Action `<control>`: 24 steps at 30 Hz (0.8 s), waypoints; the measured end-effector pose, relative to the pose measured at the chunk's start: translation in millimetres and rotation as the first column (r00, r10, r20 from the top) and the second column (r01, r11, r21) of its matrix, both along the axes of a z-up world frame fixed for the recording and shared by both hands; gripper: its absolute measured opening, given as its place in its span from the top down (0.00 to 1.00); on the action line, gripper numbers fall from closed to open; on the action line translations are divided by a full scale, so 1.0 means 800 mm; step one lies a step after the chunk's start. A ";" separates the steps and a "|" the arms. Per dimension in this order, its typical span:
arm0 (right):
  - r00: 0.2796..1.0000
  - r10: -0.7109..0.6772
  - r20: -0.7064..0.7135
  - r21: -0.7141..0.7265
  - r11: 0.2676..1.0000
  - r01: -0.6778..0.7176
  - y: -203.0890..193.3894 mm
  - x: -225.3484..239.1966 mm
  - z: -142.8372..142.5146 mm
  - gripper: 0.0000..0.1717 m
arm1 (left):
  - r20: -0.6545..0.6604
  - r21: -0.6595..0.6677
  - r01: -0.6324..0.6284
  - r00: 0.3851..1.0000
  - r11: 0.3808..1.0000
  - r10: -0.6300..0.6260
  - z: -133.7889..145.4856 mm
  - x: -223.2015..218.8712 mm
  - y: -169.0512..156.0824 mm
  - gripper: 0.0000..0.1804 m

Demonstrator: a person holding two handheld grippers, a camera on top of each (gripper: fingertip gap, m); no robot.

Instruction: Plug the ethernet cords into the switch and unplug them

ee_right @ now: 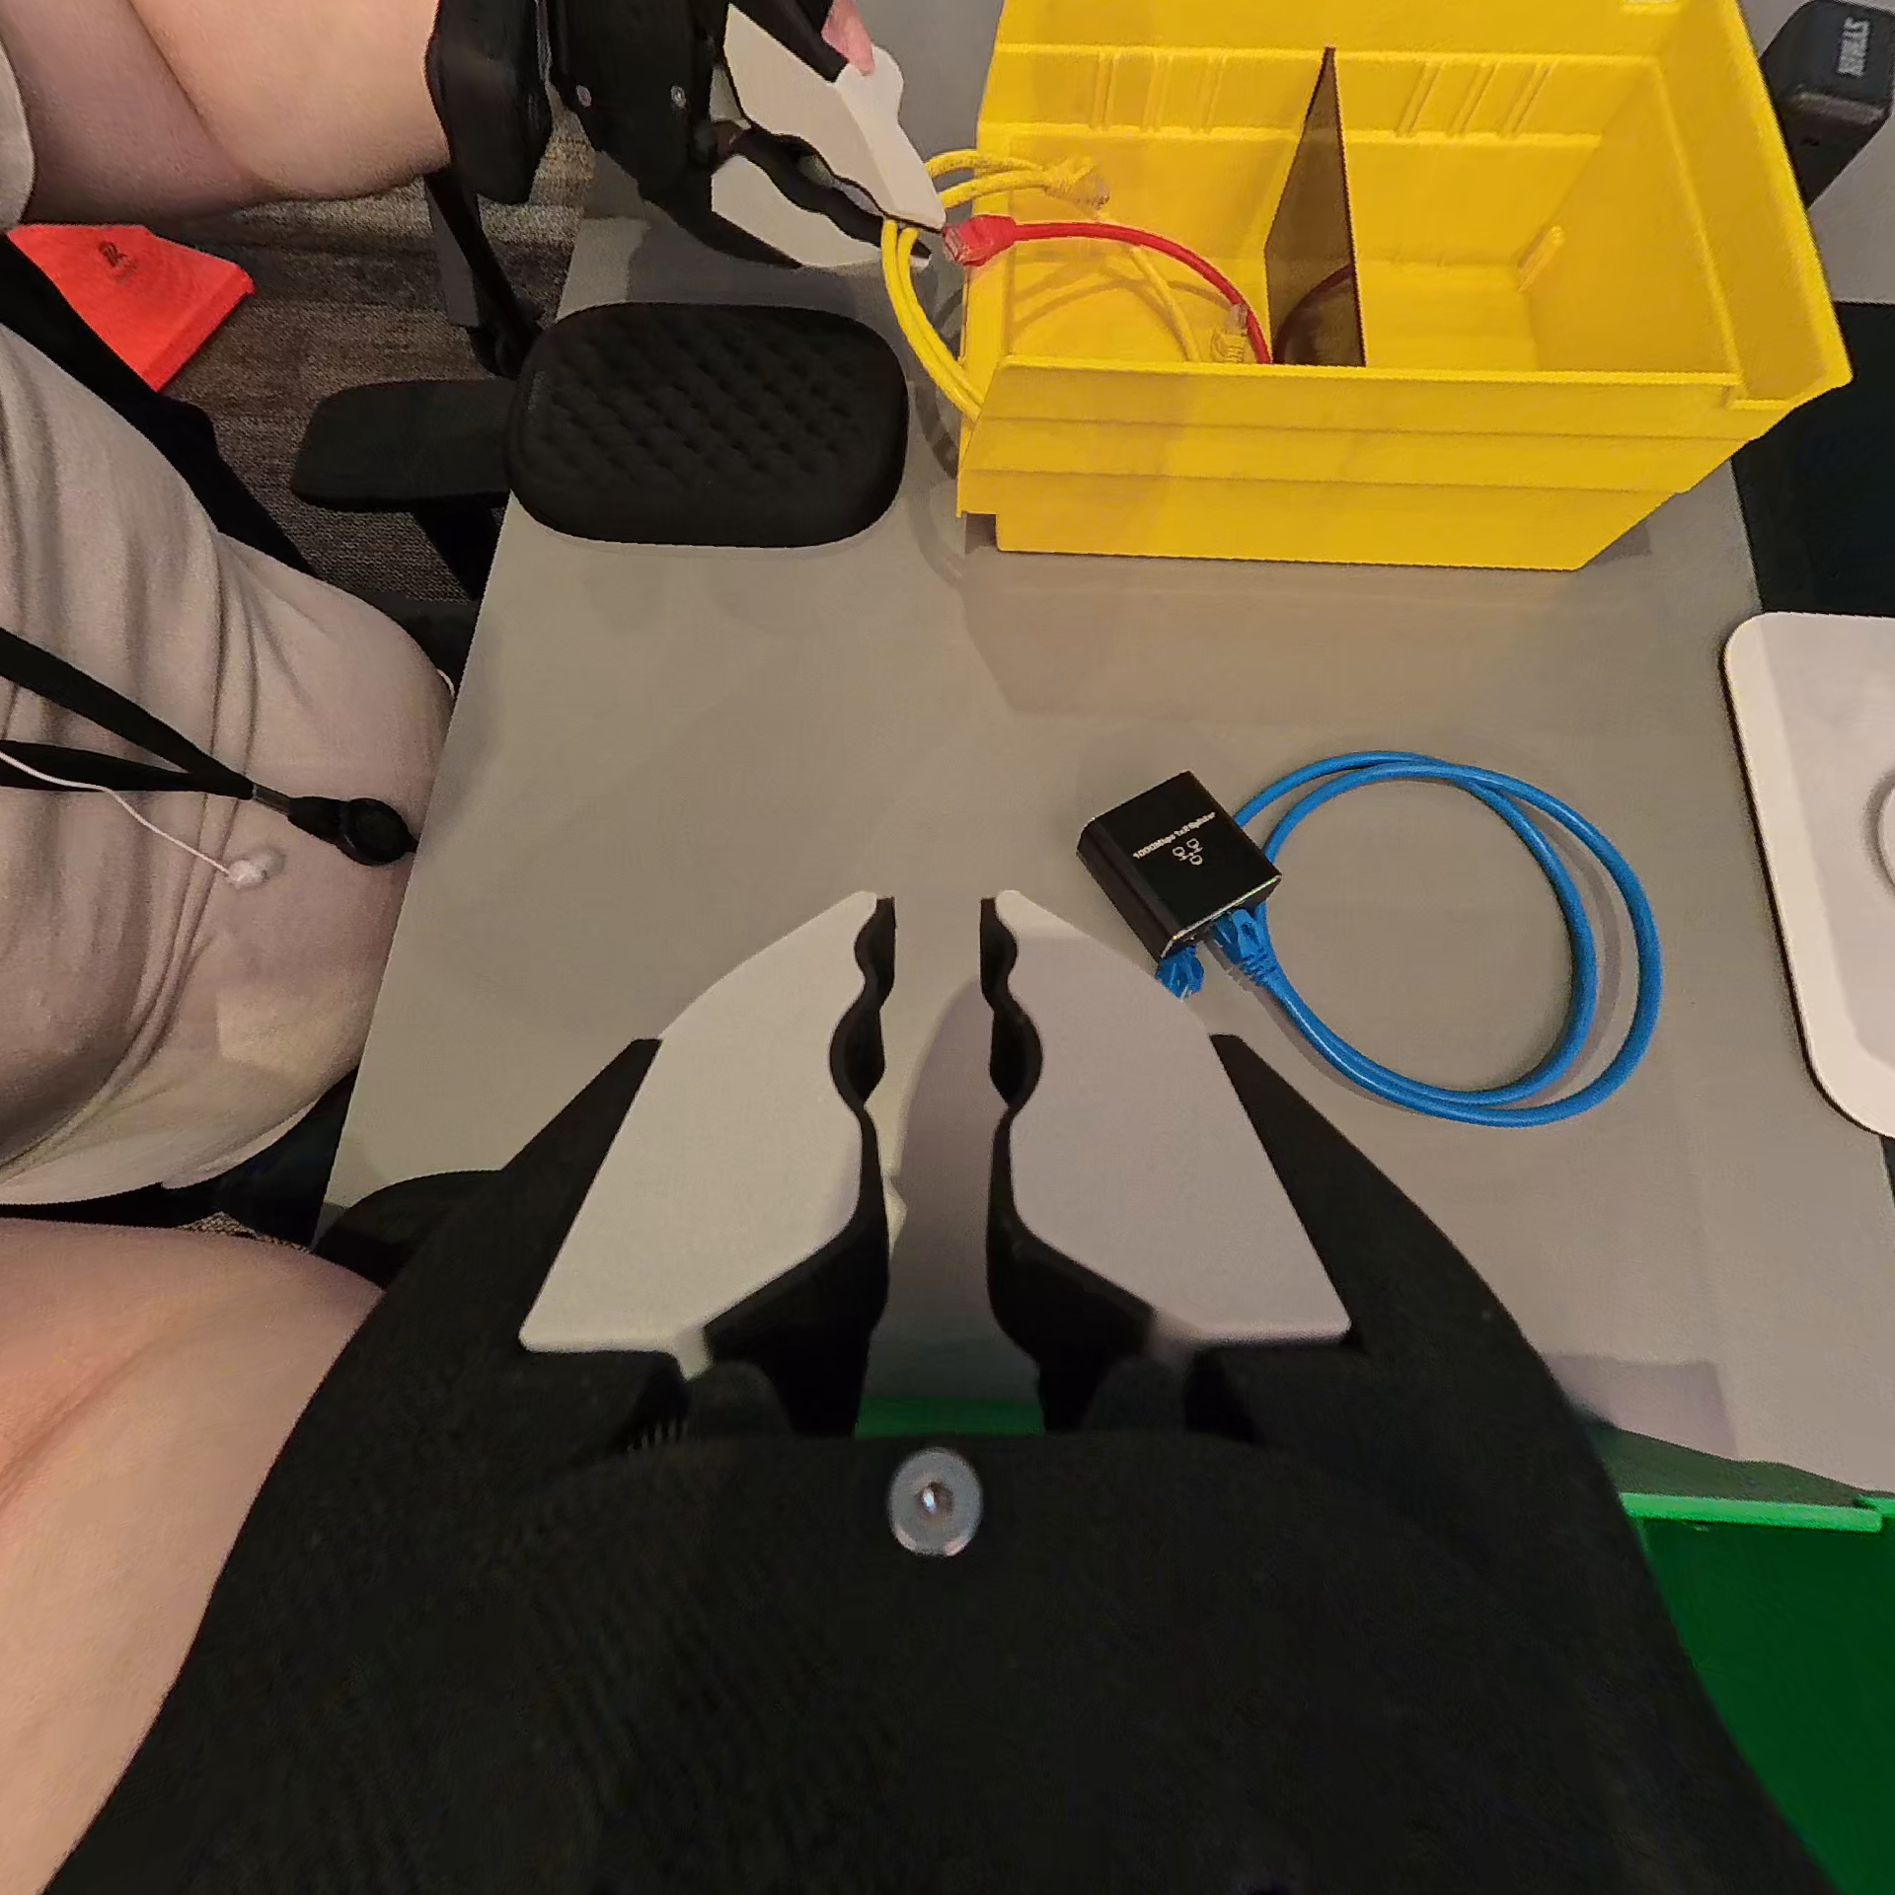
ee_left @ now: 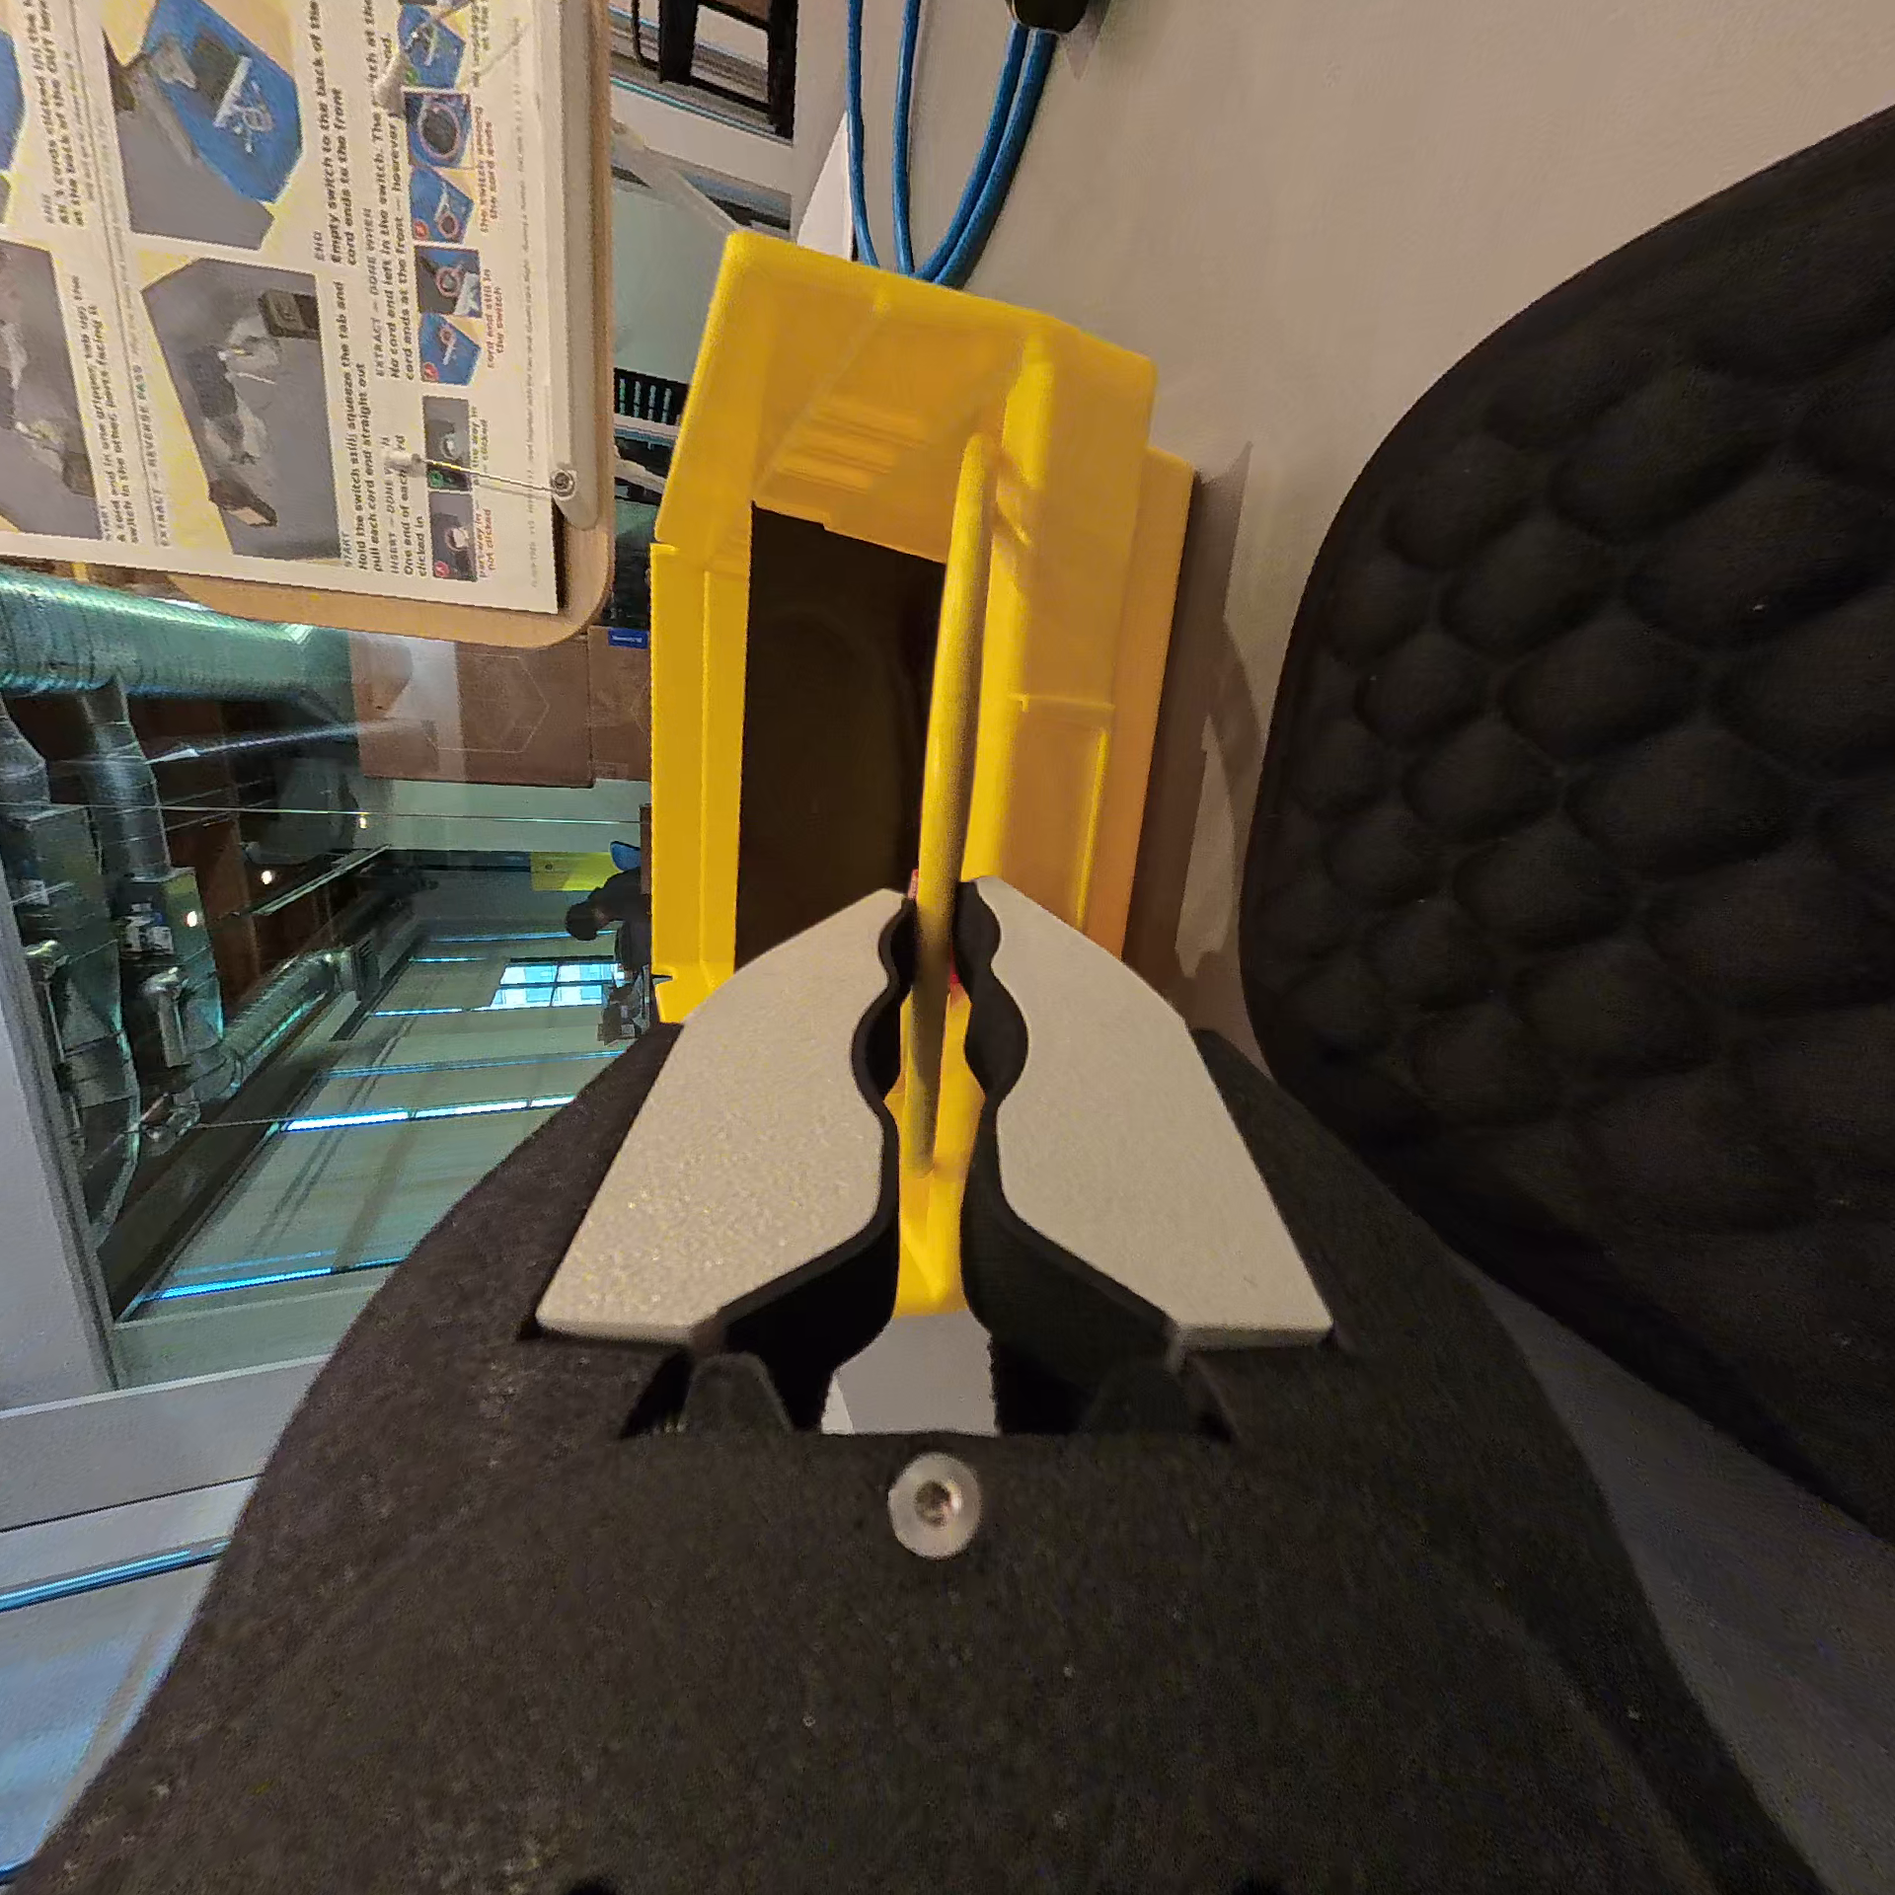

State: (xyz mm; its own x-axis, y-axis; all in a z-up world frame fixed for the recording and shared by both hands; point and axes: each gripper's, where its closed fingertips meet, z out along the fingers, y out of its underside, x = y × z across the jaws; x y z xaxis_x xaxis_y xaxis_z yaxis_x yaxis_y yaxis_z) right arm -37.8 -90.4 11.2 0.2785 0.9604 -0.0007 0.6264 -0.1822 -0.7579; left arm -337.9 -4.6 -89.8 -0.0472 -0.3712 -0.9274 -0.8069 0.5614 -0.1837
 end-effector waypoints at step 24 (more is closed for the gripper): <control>0.999 -0.014 -0.053 -0.010 1.000 0.013 -0.003 0.019 0.003 0.93 | 0.015 -0.525 -0.139 0.985 0.840 0.172 0.196 0.046 0.072 0.97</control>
